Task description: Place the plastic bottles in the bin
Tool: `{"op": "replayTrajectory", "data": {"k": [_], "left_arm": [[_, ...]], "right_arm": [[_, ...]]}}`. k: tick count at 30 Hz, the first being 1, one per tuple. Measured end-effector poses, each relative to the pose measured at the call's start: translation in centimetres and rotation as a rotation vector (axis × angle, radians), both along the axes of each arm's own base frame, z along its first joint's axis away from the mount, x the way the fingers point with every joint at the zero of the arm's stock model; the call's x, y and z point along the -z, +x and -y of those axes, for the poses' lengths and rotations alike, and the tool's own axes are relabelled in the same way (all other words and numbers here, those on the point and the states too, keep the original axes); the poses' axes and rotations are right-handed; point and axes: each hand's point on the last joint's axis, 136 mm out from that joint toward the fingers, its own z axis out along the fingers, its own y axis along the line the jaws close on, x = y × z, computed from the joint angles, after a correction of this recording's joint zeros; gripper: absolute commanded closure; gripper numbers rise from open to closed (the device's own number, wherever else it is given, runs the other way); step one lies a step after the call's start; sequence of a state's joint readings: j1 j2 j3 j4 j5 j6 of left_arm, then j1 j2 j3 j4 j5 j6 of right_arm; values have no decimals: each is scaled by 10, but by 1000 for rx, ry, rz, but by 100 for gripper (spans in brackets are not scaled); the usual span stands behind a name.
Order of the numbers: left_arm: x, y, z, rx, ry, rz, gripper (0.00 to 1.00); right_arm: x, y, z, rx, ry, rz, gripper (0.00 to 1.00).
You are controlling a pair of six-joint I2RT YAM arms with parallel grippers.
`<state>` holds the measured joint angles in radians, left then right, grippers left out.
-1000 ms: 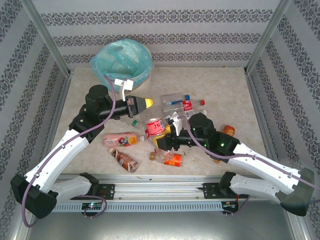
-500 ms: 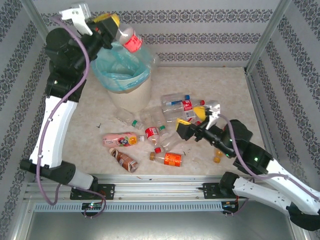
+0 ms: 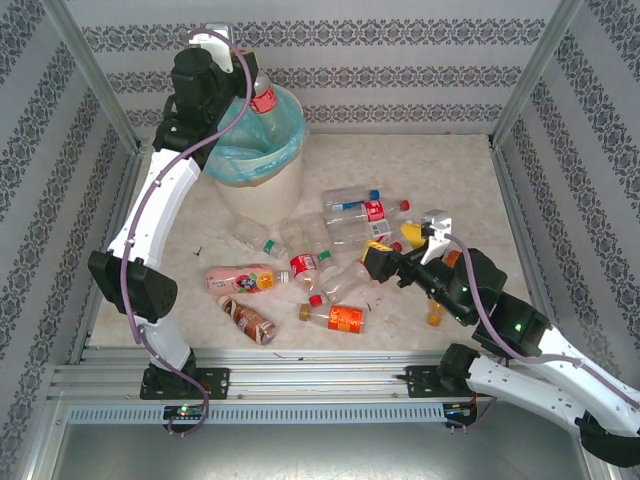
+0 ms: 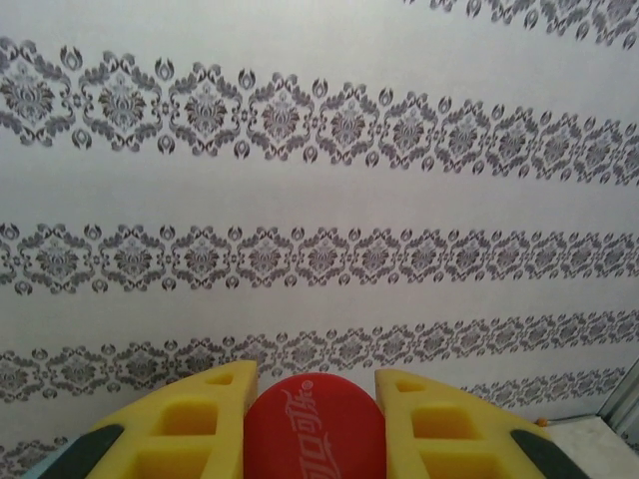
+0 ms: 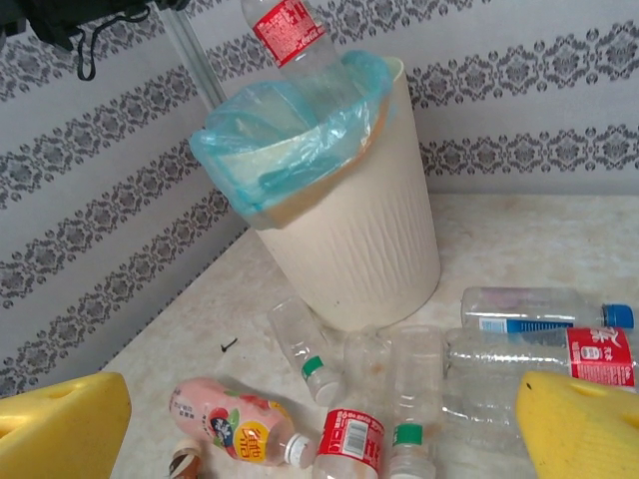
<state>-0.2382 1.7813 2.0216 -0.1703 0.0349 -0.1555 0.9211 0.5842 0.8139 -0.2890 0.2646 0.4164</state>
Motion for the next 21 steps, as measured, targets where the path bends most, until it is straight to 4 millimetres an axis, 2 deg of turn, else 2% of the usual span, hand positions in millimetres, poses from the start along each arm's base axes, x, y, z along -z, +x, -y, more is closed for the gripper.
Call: {"op": "replayTrajectory", "data": {"k": [8,10,14,16,17,18,19,20,21], "left_arm": [[10,7,-5,-21,30,25,100],[21,10,-5,-24,52,20,100],[56,23,-4,-31,91,-37,100],[74,34,-3,-34,101,-69,85],[86,39,-2,-34,106,-89,70],[96,44,-1,-34,111,-108,51],[105,47,-1,-34,118,-125,37],[113,50,0,-31,122,-142,30],[118,52,1,-31,124,-154,28]], "right_arm": [[24,10,-19,-20,-62,-69,2],[28,12,-22,-19,-67,-81,2],[27,12,-22,-18,-55,-85,2],[26,12,-22,-13,-49,-87,2],[25,12,-21,-10,-45,-87,2],[24,12,-20,-9,-39,-88,2],[23,11,-19,-8,-31,-87,2],[21,10,-18,-5,-23,-85,2],[20,9,-16,-3,-13,-84,2]]}}
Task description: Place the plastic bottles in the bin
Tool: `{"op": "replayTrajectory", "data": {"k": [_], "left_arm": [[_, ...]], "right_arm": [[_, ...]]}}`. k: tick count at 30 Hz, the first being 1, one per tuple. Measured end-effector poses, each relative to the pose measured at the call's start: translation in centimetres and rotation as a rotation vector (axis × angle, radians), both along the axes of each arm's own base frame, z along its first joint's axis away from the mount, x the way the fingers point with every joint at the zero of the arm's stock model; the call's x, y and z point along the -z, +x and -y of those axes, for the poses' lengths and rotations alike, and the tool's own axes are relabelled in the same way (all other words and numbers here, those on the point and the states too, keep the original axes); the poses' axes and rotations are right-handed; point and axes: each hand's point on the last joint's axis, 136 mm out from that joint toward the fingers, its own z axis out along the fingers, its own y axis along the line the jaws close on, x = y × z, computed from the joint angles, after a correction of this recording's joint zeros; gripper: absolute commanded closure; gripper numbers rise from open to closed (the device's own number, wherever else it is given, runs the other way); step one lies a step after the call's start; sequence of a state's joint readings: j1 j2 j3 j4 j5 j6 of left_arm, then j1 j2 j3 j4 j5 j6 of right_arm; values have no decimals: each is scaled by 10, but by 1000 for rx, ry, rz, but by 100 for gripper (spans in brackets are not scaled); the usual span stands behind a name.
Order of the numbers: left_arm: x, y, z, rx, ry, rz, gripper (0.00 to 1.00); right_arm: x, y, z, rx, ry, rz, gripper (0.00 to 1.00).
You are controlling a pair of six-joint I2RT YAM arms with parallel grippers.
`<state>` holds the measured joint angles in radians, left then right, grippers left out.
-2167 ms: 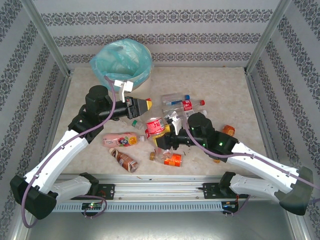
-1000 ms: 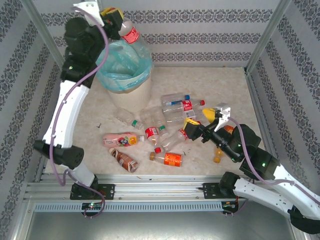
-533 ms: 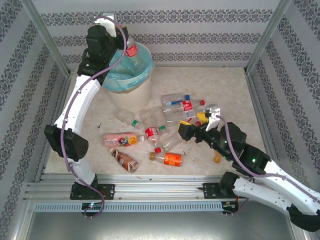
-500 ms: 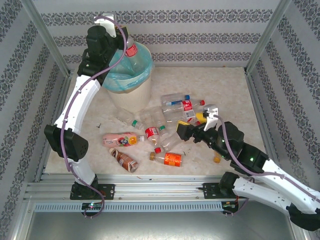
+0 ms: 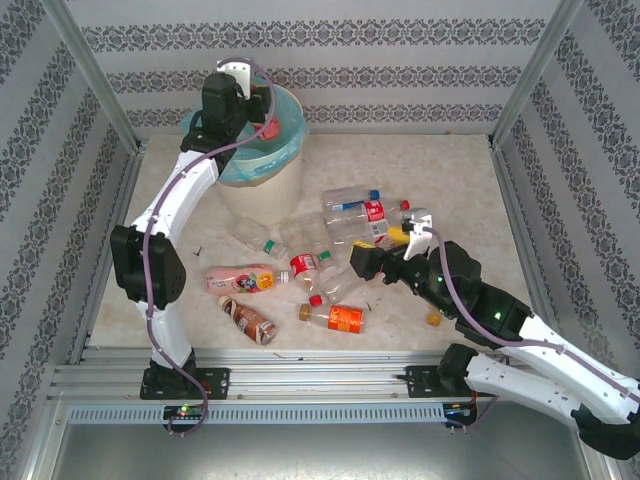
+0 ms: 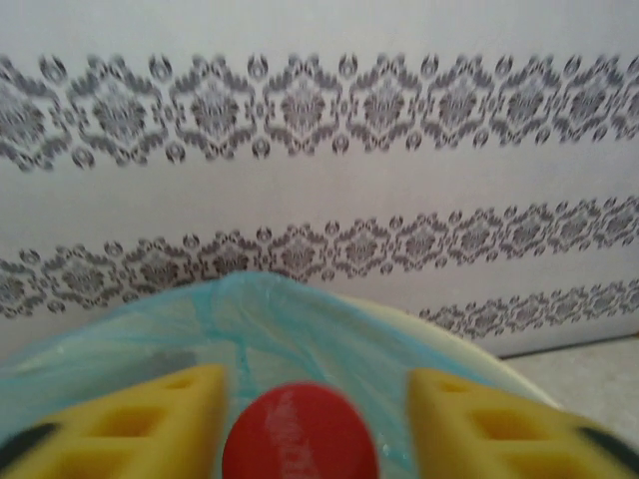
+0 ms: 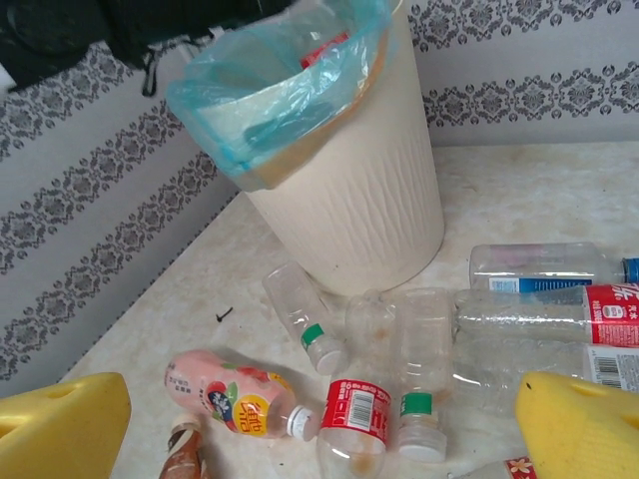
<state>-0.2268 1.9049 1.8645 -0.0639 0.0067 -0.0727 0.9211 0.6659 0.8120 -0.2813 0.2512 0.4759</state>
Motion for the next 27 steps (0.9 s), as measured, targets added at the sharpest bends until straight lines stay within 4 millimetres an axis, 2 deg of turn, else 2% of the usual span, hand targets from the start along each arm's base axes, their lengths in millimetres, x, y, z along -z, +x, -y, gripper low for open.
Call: {"op": "replayTrajectory", "data": {"k": [3,10,14,17,20,22,25,27], "left_arm": [[5,0,1,6,-4,-16,27],[-13,-6,2,17,-20,9,27],[-28,-19,1,25,-30,12,27],[-46,-36,0,39,-46,15,29],[-71,-62,-1,58,-61,31,30],[-92,-87,0,74,-66,56,30],[-114,-132,15,128,-60,95,31],[-119,-165,32,186,-46,110,33]], "right_arm": [[-2,-2,5,12,23,0,2],[3,-1,13,51,25,-14,2],[16,4,26,126,-28,-43,2],[21,10,40,201,-112,-78,2],[20,23,54,293,-189,-132,2],[23,36,64,360,-234,-185,3],[44,58,77,437,-268,-307,19],[66,70,82,456,-282,-396,22]]}}
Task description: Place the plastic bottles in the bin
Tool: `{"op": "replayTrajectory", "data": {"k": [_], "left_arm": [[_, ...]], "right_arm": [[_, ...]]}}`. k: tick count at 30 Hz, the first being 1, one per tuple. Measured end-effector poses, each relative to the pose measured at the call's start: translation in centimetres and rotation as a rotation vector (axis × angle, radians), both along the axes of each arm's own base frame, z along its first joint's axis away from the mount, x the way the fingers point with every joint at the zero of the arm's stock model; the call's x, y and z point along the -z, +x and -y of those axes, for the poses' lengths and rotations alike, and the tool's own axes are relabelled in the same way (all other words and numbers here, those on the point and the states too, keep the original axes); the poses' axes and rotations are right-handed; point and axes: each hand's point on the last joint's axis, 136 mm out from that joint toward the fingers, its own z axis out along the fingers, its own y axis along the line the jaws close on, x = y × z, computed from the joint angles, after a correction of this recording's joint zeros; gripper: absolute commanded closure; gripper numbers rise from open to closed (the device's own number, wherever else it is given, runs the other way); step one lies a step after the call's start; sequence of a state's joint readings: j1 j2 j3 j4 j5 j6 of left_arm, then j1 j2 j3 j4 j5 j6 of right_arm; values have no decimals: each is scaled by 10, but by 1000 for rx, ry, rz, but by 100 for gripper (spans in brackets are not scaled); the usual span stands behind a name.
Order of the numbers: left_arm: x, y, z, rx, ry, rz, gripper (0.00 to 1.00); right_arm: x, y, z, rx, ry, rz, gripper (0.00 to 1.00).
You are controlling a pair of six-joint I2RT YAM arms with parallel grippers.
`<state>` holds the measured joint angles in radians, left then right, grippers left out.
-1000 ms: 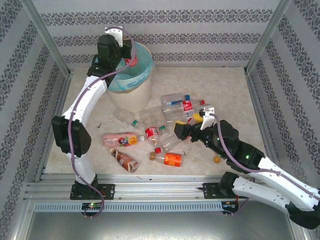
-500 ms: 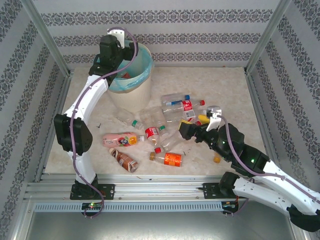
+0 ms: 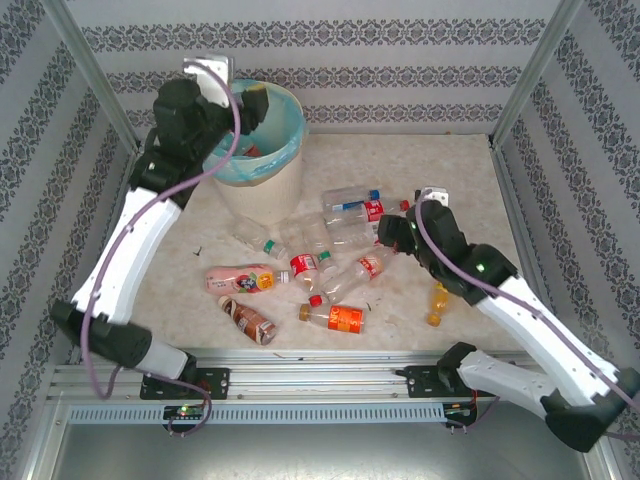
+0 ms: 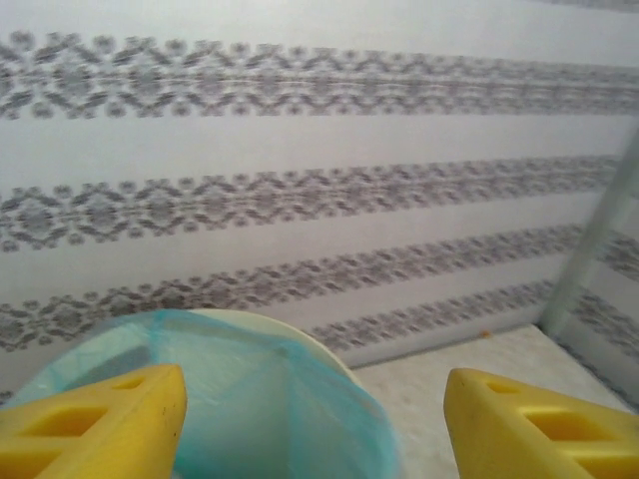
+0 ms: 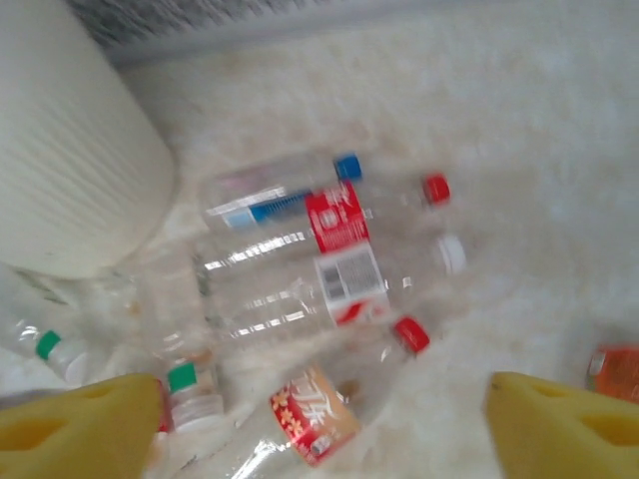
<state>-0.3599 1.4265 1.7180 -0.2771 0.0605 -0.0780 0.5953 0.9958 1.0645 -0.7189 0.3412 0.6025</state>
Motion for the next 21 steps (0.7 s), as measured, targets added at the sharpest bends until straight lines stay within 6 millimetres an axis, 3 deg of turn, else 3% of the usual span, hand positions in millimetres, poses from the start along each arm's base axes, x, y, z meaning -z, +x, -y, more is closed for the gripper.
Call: {"op": "replayTrajectory", "data": {"k": [2,5,9,11,16,21], "left_arm": [[4,-33,20,73,21,7,33],[25,-73,47,191,65,-10,33],[78,-110,69,311,139,-82,33],[108,-128,75,369,179,-132,33],[169,-158,69,424,237,-227,32],[197,-175,53,414,251,-259,30]], "right_arm": [[19,9,2,14,9,-70,23],[44,16,-2,5,17,-147,23],[68,32,-2,18,43,-209,28],[81,43,4,49,66,-226,37],[116,64,23,144,137,-256,41],[138,86,33,206,208,-282,40]]}}
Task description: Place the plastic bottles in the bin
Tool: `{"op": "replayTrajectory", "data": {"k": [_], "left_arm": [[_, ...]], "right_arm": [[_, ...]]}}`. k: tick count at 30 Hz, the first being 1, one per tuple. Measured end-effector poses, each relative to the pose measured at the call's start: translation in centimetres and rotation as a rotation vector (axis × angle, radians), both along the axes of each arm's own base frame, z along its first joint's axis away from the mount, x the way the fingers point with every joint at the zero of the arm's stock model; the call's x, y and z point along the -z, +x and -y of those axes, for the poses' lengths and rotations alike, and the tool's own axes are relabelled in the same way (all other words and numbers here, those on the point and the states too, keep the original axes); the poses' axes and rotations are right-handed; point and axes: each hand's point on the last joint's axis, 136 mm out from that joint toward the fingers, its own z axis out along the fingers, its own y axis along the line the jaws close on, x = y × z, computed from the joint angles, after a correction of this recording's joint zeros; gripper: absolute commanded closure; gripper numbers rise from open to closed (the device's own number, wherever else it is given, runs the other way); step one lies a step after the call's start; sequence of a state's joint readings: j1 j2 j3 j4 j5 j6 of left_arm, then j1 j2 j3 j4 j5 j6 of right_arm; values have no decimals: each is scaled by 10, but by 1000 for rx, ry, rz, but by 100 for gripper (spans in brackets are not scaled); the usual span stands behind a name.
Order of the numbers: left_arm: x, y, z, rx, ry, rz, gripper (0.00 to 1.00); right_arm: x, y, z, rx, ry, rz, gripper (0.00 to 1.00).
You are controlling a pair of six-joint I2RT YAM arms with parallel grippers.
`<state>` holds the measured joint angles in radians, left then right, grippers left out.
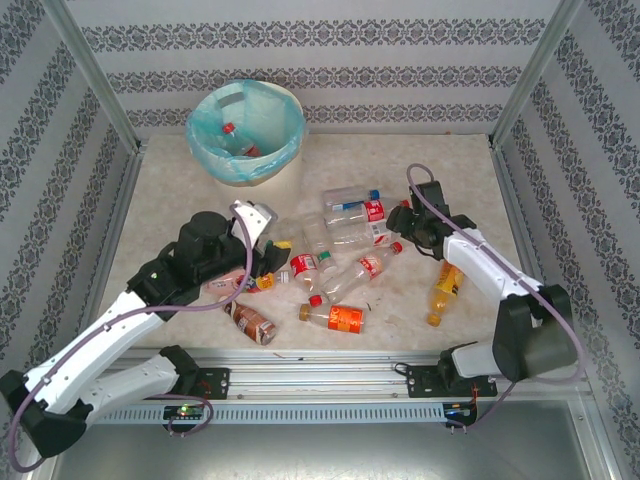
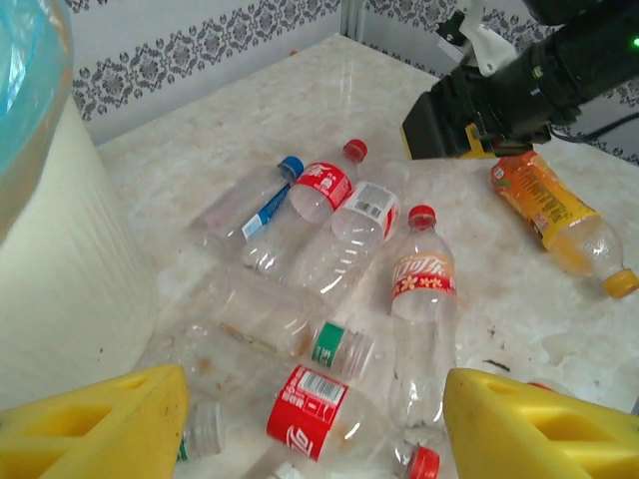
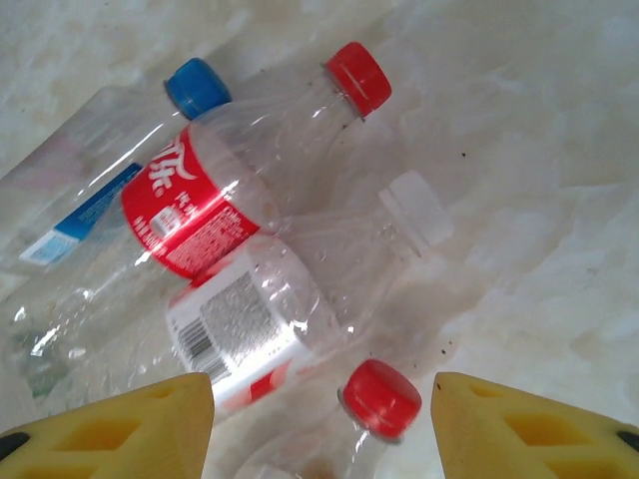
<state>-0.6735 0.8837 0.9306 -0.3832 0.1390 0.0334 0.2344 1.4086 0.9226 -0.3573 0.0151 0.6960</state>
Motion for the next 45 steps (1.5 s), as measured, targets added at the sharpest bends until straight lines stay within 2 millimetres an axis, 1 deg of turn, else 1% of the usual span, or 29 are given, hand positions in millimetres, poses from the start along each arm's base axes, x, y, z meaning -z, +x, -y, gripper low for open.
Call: {"op": "replayTrajectory", "data": {"k": [4,6,9,14,19,21,27,32,34,37,39,40,45], "left_arm": [[2,-6,-10,-24,-7,15,30],[1,-6,-13,-35,-10,24,30],[0,-6,-15,-46,-10,31,29],[0,-5,-17,-56,-6,33,29],[0,-4,-18,-62,-3,35,28],[0,-4,-18,-63,-3,34,28],[1,-4,-17,-63,-1,33,28],[2,-4,-17,-60,-1,30,28],[2,-4,-17,-59,-1,30,27],[2,-4,-17,-59,-1,30,27],[2,-4,-17,-59,-1,30,27],[2,-4,-17,-59,-1,30,27],[2,-4,-17,-59,-1,30,27]], "right_arm": [[23,10,2,38,51,-48,40],[31,13,4,58,71,-67,39],[35,17,7,90,103,-70,35],[35,33,13,140,179,-38,35],[53,40,15,173,240,-74,35],[58,41,14,183,258,-85,35],[56,50,13,206,313,-60,37],[66,56,17,224,339,-70,36],[70,56,18,231,343,-75,34],[72,59,16,236,365,-77,24],[71,60,14,230,381,-75,22],[70,60,12,226,390,-75,22],[70,61,7,213,419,-77,33]]}}
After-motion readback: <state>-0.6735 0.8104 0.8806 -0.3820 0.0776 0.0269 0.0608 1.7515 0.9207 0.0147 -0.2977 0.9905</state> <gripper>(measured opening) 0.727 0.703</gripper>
